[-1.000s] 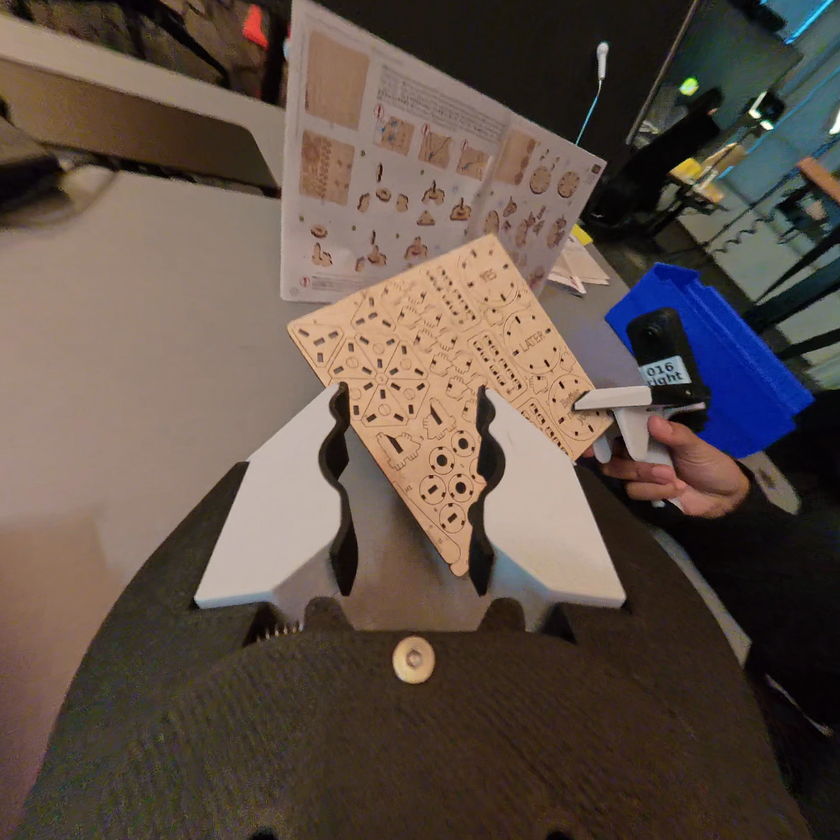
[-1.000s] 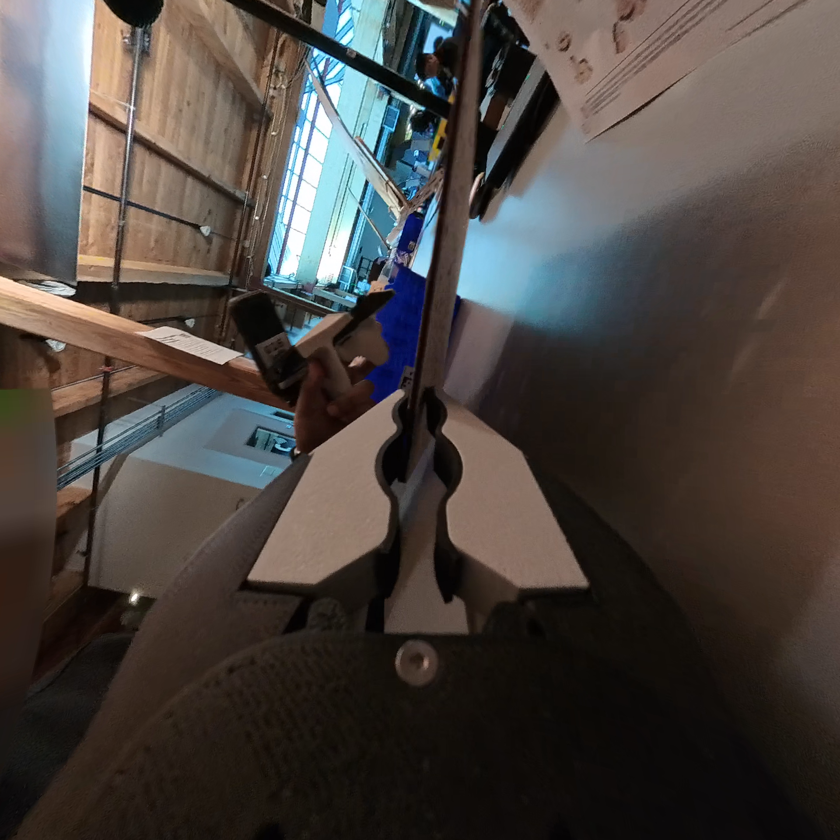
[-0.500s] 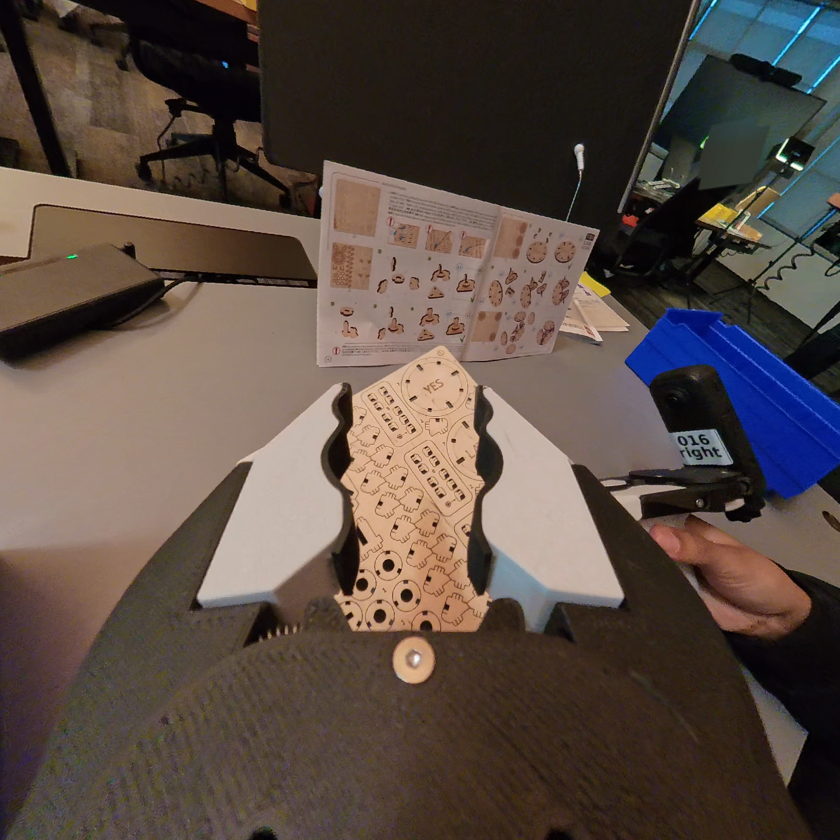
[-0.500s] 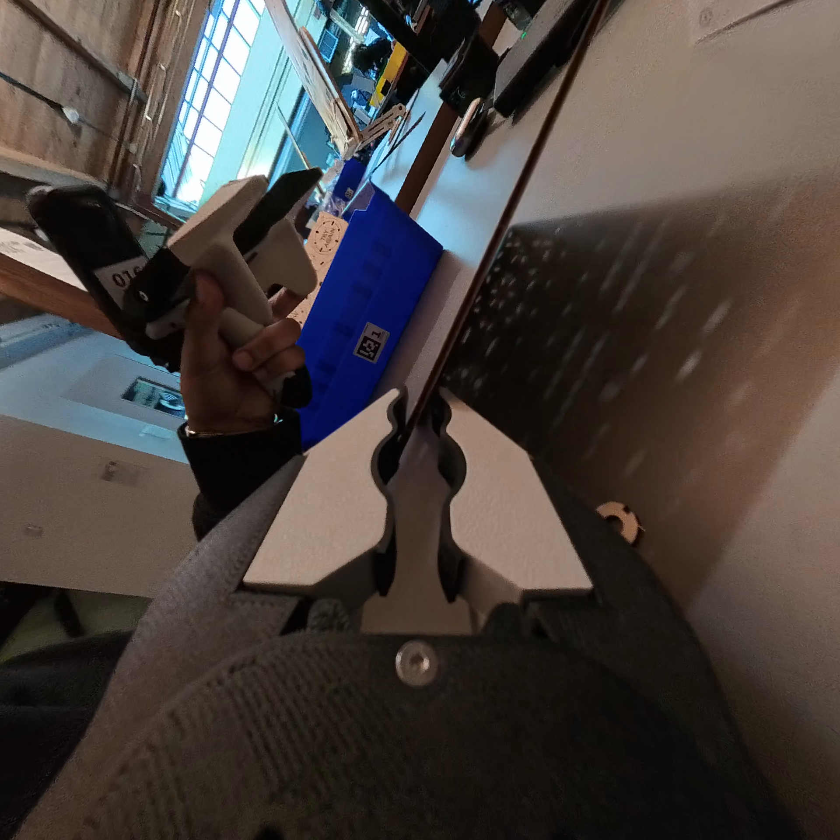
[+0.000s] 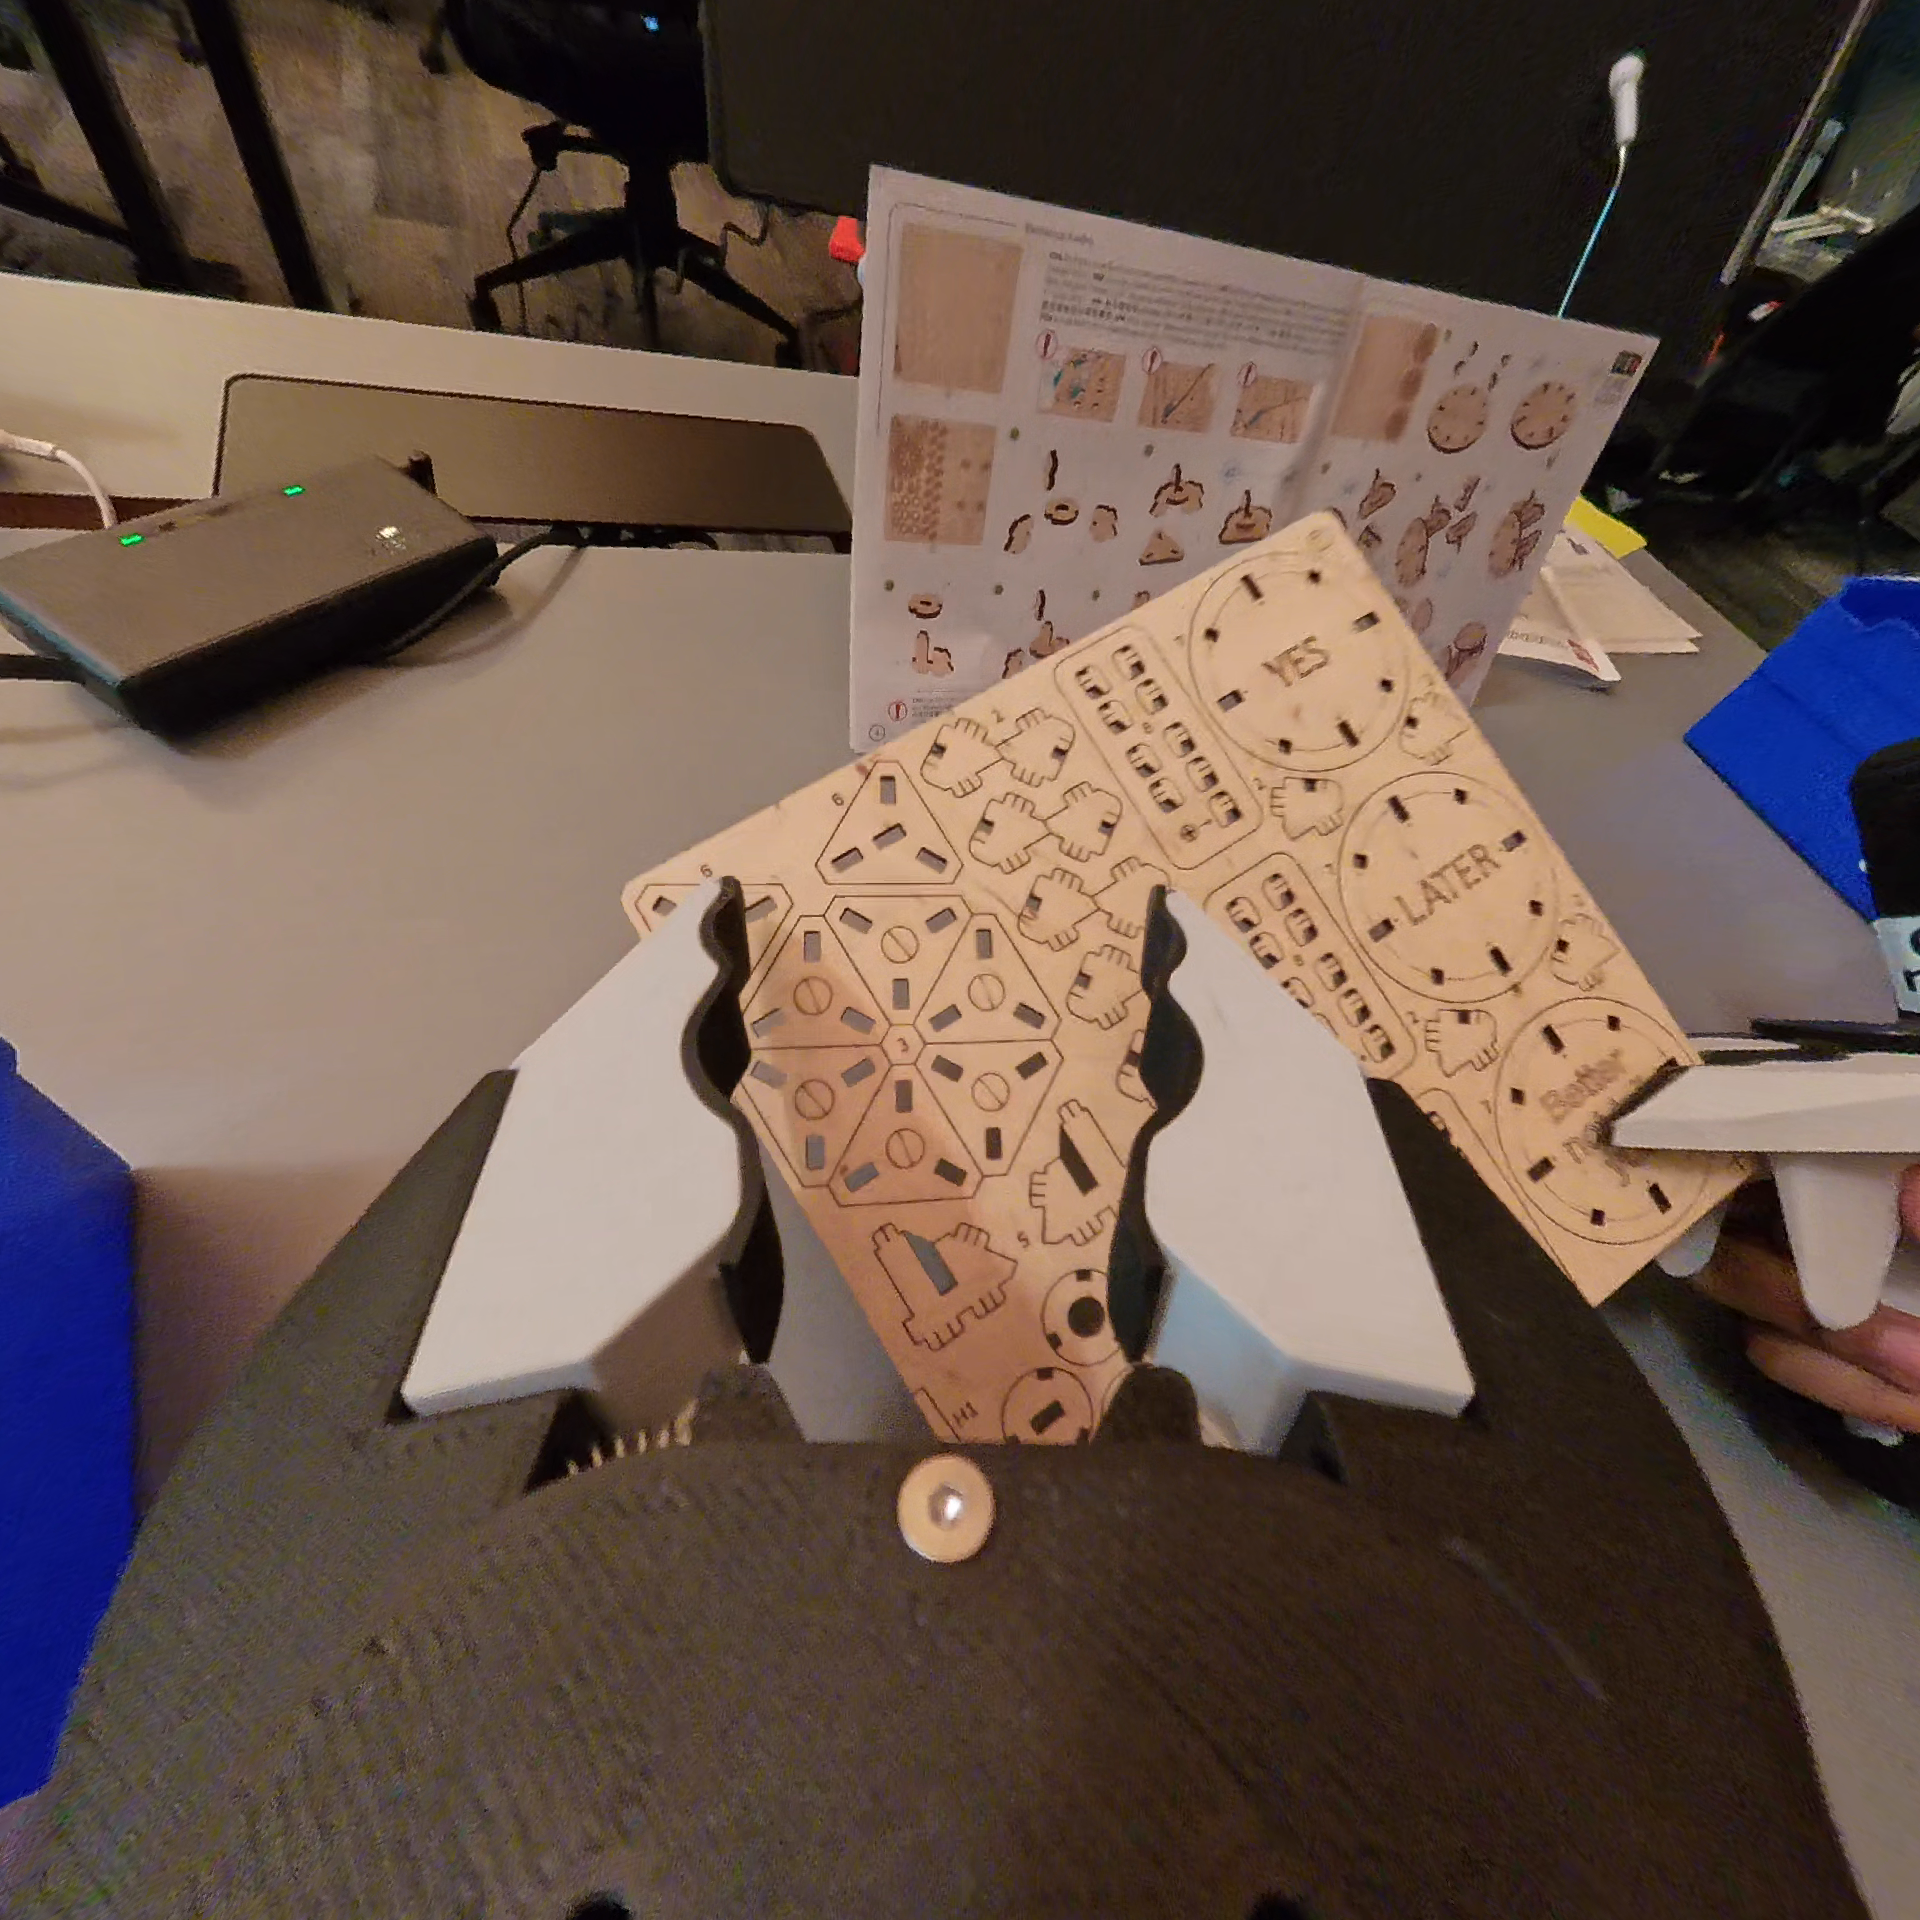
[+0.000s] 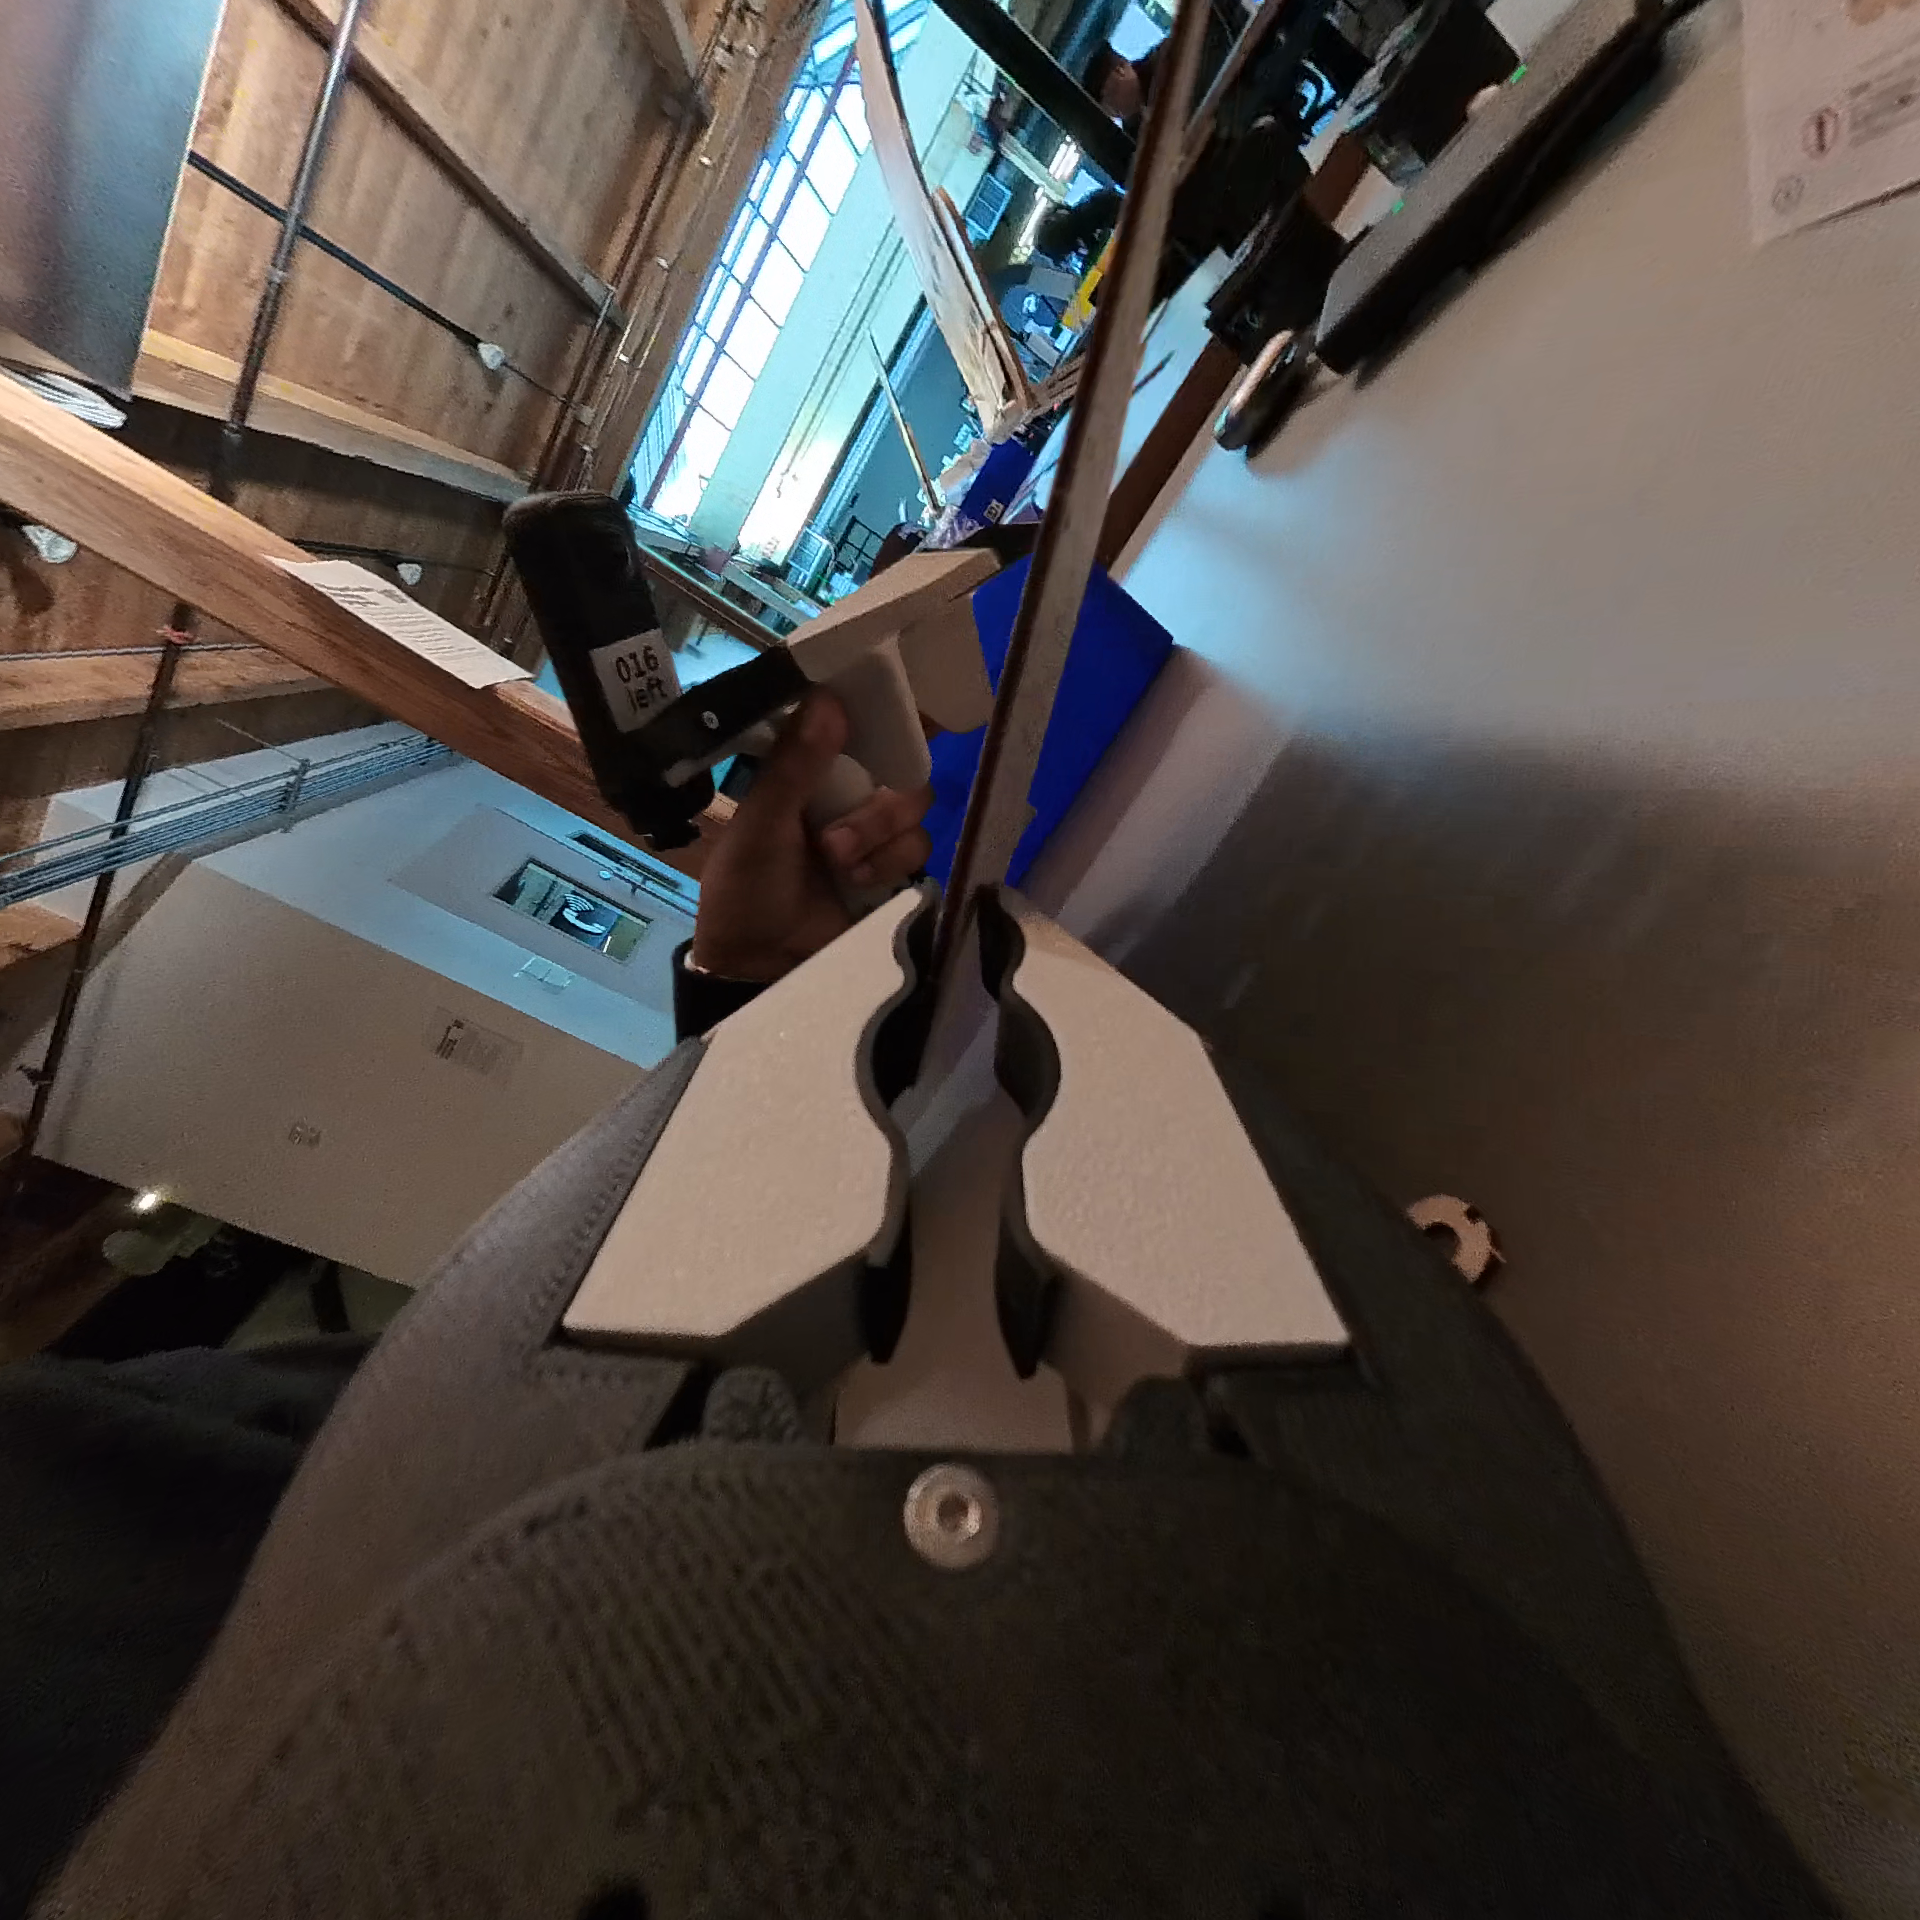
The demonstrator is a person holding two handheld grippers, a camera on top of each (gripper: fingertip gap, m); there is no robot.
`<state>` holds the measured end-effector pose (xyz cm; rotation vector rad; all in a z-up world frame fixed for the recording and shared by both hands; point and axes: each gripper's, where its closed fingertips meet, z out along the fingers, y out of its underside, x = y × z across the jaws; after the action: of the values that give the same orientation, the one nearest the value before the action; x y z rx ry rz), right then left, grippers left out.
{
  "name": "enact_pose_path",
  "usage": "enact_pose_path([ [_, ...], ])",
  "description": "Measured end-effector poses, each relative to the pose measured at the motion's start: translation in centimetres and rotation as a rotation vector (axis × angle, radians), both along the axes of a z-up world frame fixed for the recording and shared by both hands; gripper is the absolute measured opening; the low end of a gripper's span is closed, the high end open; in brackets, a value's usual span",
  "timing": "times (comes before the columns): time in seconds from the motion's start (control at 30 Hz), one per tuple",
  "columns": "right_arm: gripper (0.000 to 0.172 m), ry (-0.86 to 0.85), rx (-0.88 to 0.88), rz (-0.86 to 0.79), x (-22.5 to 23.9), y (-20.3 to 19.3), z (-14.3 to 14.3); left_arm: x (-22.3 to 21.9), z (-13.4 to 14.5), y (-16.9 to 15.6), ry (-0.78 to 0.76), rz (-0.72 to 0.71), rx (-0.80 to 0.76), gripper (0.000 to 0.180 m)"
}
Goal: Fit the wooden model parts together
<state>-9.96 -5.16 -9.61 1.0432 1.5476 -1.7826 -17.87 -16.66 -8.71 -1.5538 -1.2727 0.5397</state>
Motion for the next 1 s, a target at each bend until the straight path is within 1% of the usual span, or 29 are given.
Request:
enact_pose_path([
  [0.1, 0.004, 0.019, 0.003, 0.007, 0.1, 0.1, 0.0, -0.2, 0.6, -0.2, 0.038, 0.022, 0.0, 0.082],
  [0.27, 0.004, 0.056, -0.021, 0.075, 1.1, -0.3, 0.2, -0.2, 0.7, -0.4, 0.045, 0.003, 0.058, 0.081],
  [0.4, 0.003, 0.101, 0.012, 0.076, 1.1, 0.0, 0.2, -0.1, 1.7, -0.7, 0.087, 0.001, 0.111, 0.081],
  [0.53, 0.001, 0.118, 0.02, 0.016, -0.5, 1.5, 0.2, -0.1, 2.7, -0.8, 0.136, -0.002, 0.153, 0.082],
  [0.7, 0.0, 0.132, -0.061, -0.093, -3.4, 5.1, 1.6, -0.2, 2.7, -0.6, 0.147, 0.002, 0.182, 0.091],
  [0.77, 0.0, 0.162, -0.096, -0.136, -4.3, 6.7, 2.5, -0.4, 2.1, 0.2, 0.116, -0.017, 0.214, 0.098],
  [0.87, 0.0, 0.178, -0.186, -0.203, -5.3, 8.9, 4.2, -0.3, 1.1, 2.4, 0.059, -0.083, 0.284, 0.103],
  [0.93, 0.0, 0.173, -0.263, -0.229, -5.6, 10.2, 5.2, 0.0, 0.8, 4.5, 0.028, -0.157, 0.356, 0.102],
  [0.97, 0.0, 0.169, -0.299, -0.236, -5.7, 10.7, 5.7, 0.4, 0.8, 5.8, 0.012, -0.208, 0.411, 0.102],
  [1.0, 0.0, 0.166, -0.324, -0.24, -5.7, 11.0, 6.0, 0.8, 1.1, 7.2, -0.001, -0.263, 0.481, 0.097],
])
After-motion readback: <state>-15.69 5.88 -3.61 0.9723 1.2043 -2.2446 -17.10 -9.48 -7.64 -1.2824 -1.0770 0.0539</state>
